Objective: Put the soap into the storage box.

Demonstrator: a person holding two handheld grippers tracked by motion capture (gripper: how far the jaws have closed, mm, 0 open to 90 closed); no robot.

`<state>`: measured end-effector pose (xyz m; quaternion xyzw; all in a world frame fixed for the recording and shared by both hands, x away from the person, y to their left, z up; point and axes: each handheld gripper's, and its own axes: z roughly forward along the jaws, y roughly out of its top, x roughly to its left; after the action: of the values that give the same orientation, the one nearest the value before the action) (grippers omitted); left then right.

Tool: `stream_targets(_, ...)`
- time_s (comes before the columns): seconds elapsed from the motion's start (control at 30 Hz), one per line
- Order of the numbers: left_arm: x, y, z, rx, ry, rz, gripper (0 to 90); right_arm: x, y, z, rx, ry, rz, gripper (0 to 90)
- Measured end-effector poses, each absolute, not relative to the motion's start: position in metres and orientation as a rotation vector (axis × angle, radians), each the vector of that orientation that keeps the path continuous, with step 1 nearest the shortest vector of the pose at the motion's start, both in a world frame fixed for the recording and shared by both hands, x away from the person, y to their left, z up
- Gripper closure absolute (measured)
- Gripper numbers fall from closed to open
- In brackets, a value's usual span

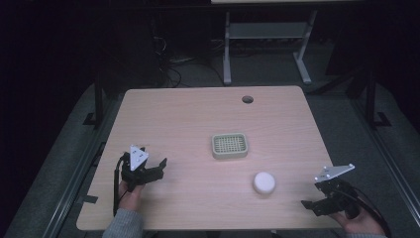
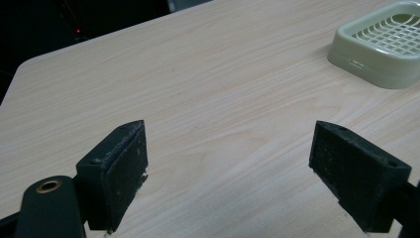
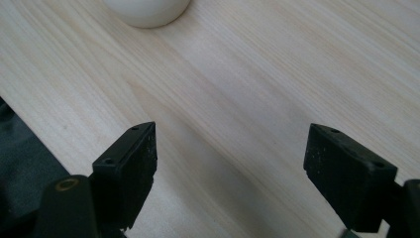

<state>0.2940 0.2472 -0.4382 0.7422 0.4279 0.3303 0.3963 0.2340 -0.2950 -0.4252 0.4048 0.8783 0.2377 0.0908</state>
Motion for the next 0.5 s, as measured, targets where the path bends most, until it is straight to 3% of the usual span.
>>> stream_targets(0.5,0.294,0.249,-0.438,1.878,1.091,0.837,14.8,0.242,-0.269,-0.415,1.102,2.701,0.671,17.4)
